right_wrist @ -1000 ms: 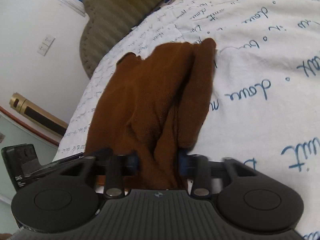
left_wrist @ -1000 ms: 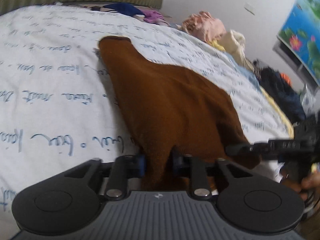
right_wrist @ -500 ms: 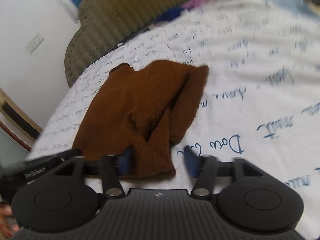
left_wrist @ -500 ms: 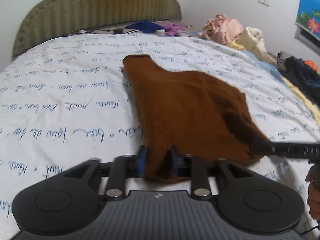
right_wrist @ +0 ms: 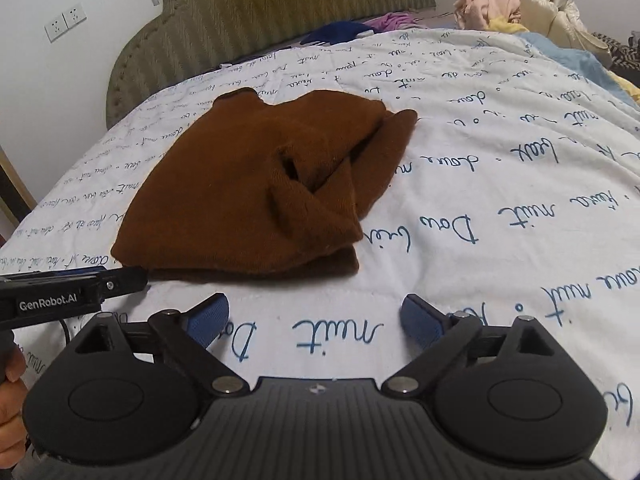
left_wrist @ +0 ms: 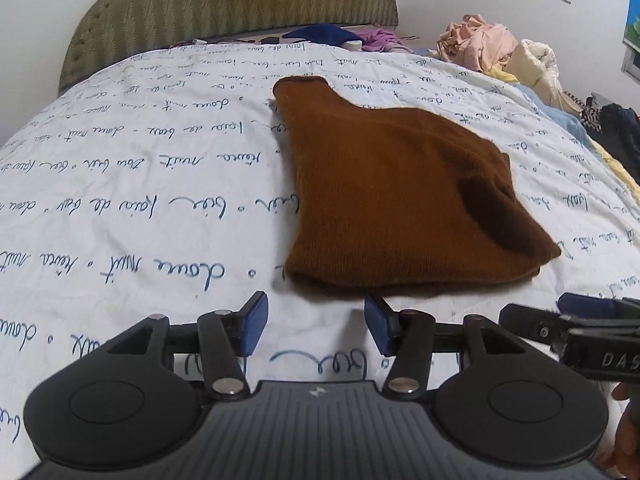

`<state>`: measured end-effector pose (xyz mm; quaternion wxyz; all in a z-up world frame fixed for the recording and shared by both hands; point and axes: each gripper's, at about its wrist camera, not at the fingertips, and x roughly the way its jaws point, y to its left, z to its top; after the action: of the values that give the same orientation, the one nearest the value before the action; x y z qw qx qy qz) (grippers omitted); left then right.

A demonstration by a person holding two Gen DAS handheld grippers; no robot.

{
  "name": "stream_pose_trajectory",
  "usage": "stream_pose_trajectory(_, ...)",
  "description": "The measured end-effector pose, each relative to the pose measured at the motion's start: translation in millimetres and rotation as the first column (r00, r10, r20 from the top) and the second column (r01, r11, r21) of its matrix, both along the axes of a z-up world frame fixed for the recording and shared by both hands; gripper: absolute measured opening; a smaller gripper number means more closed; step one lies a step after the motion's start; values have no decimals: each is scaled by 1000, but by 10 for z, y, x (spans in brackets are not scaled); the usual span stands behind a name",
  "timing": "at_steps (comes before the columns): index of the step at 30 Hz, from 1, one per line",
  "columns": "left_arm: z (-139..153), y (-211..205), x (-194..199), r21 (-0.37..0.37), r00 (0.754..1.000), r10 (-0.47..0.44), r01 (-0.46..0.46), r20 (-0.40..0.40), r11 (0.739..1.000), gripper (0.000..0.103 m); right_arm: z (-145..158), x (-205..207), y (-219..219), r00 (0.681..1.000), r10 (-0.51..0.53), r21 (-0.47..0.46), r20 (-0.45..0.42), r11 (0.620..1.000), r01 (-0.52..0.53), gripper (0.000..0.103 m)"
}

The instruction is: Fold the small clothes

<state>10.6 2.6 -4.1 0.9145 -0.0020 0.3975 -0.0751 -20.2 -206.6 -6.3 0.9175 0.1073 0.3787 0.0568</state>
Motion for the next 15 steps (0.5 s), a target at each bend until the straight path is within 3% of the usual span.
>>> stream_pose_trajectory(8, -64, 23, -134, 16, 1000, 17, -17, 7, 1000, 57, -26, -108, -46, 1000, -16, 33, 9, 999, 16, 93)
stream_pose_trajectory(15, -85, 21, -186, 26, 1000, 23, -23, 21, 999, 61, -33, -191, 25, 999, -33, -7, 17, 999, 33, 93)
